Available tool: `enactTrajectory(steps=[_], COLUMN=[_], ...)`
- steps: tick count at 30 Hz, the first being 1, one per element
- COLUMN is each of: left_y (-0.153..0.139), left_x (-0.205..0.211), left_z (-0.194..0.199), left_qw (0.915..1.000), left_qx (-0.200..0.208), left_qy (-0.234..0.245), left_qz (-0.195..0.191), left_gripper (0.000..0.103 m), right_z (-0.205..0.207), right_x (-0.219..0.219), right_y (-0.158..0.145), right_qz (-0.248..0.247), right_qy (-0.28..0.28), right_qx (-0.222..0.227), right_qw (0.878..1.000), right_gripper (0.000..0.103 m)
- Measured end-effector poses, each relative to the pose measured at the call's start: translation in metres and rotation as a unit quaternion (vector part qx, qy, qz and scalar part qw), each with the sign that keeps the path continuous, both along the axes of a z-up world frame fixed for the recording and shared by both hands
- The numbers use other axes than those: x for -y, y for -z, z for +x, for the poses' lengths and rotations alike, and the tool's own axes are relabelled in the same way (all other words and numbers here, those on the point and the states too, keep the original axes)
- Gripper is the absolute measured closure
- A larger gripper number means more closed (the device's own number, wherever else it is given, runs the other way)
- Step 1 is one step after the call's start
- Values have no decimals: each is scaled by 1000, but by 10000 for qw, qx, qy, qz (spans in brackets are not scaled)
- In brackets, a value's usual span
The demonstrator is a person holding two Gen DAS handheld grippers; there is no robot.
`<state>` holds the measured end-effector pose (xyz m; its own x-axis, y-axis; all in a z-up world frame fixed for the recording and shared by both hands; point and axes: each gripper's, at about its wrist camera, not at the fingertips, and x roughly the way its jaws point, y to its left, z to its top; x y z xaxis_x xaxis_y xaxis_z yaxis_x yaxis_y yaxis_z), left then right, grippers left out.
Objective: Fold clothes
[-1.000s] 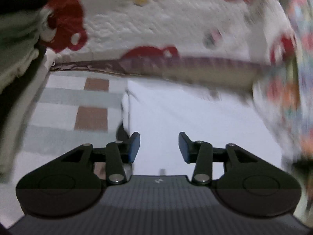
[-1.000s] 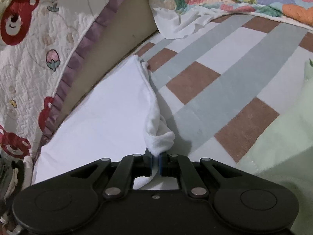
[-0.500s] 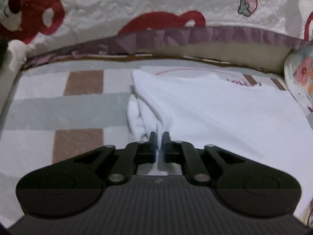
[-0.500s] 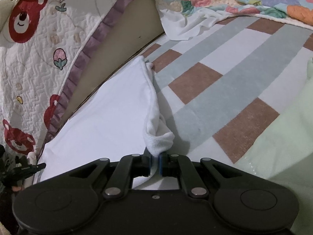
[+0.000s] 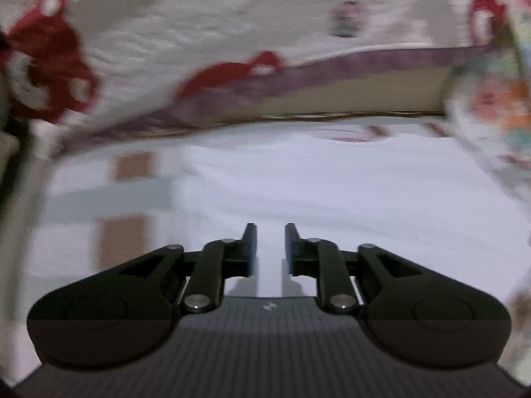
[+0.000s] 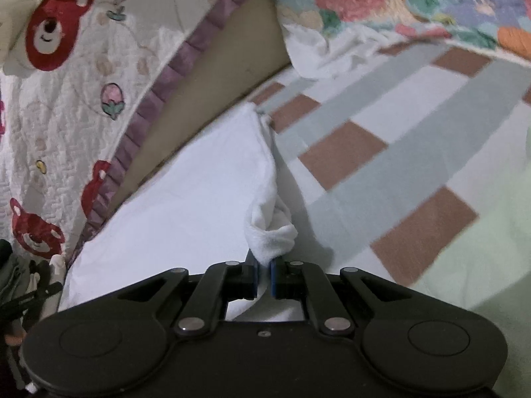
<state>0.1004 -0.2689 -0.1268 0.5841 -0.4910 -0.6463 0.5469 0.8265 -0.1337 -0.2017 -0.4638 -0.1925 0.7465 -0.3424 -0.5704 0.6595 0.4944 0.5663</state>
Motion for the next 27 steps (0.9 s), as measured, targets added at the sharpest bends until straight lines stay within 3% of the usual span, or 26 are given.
enactTrajectory(steps=[1, 6, 11, 16, 19, 21, 24, 27], left_y=[3, 38, 35, 29, 24, 11, -20, -22], left_x=[9, 57, 59, 68, 52, 38, 4, -27], left_z=[-7, -42, -51, -48, -43, -45, -46, -42], left_qw=[9994, 9880, 9874, 9808, 9779, 9734, 9771, 9862], left_qx=[-219, -1191, -1166, -1198, -1584, -1662, -1435, -1248], left_qy=[222, 985, 1029, 1338, 1309, 1533, 1571, 1058], left_qz=[-158, -56, 305, 759, 381, 370, 101, -264], left_gripper=[85, 84, 84, 84, 84, 84, 83, 83], right_z=[1, 6, 4, 29, 52, 73, 117, 163], right_x=[1, 1, 2, 5, 2, -1, -9, -22], right_y=[-4, -21, -31, -46, -69, -89, -129, -164], right_qz=[9, -12, 48, -90, -252, -340, -616, -848], right_qy=[4, -19, 30, -252, -651, -1020, -1831, -2469], right_qx=[18, 75, 164, -259, -162, -109, -189, 57], right_qw=[10000, 10000, 9999, 9993, 9974, 9941, 9810, 9653], right_gripper=[96, 96, 97, 96, 96, 96, 96, 96])
